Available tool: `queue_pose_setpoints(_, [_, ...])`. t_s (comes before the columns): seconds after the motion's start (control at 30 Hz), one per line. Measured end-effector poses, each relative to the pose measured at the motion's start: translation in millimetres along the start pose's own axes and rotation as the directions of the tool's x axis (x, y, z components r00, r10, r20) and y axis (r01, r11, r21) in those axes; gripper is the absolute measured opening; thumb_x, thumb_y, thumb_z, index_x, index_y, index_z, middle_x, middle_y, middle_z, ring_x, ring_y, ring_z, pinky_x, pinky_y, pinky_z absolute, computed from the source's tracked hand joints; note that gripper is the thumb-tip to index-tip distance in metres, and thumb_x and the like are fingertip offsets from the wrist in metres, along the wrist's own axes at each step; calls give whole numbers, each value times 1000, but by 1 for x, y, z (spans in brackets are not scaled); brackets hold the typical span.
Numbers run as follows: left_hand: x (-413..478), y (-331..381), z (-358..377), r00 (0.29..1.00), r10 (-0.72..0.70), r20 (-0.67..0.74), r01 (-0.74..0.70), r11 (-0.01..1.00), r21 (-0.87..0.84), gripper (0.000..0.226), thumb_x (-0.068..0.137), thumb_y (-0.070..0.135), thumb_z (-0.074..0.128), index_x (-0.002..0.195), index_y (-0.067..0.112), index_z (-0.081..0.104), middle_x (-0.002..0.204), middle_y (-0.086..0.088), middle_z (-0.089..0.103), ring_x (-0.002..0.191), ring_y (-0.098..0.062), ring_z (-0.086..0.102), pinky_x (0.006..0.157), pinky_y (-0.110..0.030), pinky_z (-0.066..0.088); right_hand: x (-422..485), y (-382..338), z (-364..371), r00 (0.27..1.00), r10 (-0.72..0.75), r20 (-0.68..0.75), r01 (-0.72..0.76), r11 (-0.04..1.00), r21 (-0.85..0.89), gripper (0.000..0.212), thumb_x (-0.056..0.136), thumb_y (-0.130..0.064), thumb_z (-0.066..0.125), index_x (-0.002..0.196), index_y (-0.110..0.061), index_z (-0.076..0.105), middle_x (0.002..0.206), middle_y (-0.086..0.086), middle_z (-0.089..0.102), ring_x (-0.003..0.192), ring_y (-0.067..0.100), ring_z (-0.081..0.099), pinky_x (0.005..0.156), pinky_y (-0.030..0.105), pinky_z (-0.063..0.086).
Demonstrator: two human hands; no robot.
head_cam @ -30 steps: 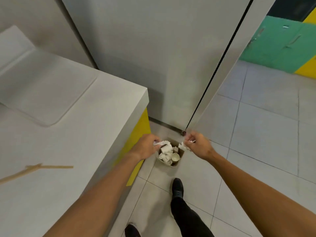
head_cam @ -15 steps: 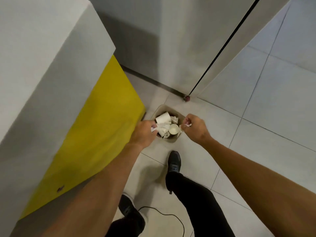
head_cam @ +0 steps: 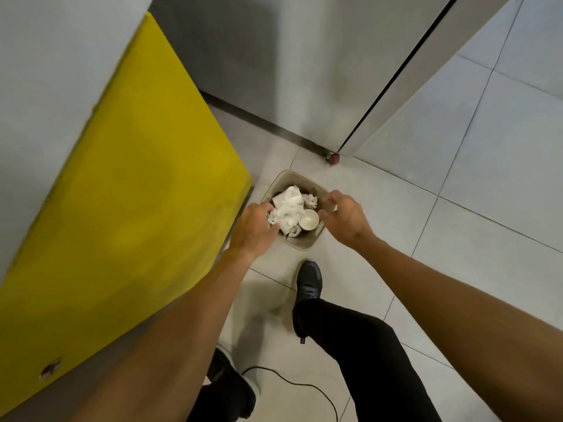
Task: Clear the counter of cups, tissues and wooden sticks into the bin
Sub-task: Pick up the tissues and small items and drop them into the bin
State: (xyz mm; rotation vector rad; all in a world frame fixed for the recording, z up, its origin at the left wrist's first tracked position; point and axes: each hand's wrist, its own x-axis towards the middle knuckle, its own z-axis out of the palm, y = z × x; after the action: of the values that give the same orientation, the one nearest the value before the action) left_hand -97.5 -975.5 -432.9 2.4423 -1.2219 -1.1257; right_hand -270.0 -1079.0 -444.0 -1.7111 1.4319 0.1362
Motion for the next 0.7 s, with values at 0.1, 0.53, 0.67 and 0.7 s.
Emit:
queue_pose_setpoints(0.1, [-22, 3, -23, 999, 34, 38, -35, 999, 20, 37, 87, 19, 65, 124, 16, 59, 121, -9, 59, 109, -25, 57, 89, -40, 52, -26, -15, -10, 999, -33, 15, 32, 999, 28, 28, 93, -24, 62, 120, -18, 57, 119, 5, 60, 102, 20, 59, 86, 34, 52])
queue_pose_setpoints(0.53, [-159, 38, -157, 918, 395, -41, -392, 918, 61, 50, 90, 23, 65, 137, 15, 49, 135, -3, 53, 128, -19, 46, 106, -28, 37, -191, -128, -66, 956, -229, -185, 241, 969, 50, 41, 96, -29, 58, 136, -20, 52, 139, 2, 52, 121, 13, 47, 97, 26, 37])
queue_pose_setpoints(0.67, [-208, 48, -210, 838, 529, -131, -520, 848, 99, 51, 92, 29, 62, 140, 21, 46, 140, 3, 47, 132, -15, 42, 109, -25, 33, -250, -175, -86, 904, -320, -283, 343, 939, 35, 43, 97, -31, 56, 138, -21, 49, 140, 1, 51, 130, 16, 44, 103, 29, 34])
queue_pose_setpoints(0.7, [-219, 49, -223, 815, 559, -153, -548, 829, 114, 51, 92, 30, 62, 140, 22, 45, 140, 5, 47, 131, -13, 42, 108, -24, 32, -263, -188, -91, 886, -342, -312, 371, 928, 36, 43, 97, -30, 56, 138, -21, 48, 141, 0, 50, 130, 15, 44, 103, 29, 34])
